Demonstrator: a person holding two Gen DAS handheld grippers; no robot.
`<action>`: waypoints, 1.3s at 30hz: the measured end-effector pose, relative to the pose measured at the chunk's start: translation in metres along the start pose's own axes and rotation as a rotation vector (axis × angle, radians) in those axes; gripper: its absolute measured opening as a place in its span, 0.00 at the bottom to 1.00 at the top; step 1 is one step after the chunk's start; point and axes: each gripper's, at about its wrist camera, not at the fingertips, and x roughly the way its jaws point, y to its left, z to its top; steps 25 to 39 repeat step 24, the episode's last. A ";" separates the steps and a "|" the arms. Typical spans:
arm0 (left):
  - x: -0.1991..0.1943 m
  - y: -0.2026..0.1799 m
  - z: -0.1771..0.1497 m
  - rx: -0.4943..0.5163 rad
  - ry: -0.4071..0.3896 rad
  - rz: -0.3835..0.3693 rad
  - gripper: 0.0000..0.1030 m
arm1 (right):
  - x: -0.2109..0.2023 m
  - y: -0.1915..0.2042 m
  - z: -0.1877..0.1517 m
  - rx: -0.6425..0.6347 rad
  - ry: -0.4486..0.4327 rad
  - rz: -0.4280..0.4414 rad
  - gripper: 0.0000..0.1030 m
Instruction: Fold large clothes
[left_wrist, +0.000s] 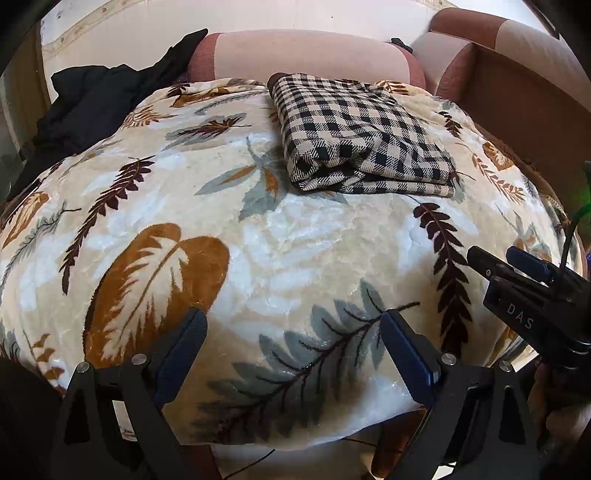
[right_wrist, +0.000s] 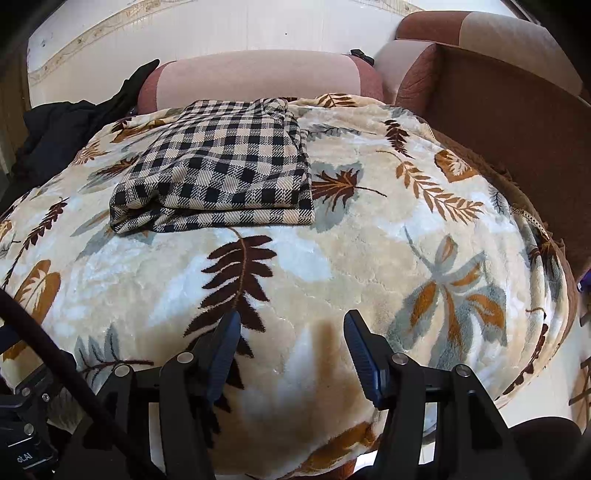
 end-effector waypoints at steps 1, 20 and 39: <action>0.001 0.000 0.000 0.000 0.002 -0.001 0.92 | 0.000 0.000 0.000 -0.001 -0.001 -0.001 0.61; 0.007 0.003 -0.002 0.006 0.023 -0.026 0.92 | 0.000 0.007 -0.002 -0.026 -0.008 -0.009 0.62; 0.006 0.002 -0.003 0.016 0.014 -0.009 0.92 | 0.001 0.007 -0.002 -0.023 -0.006 -0.007 0.62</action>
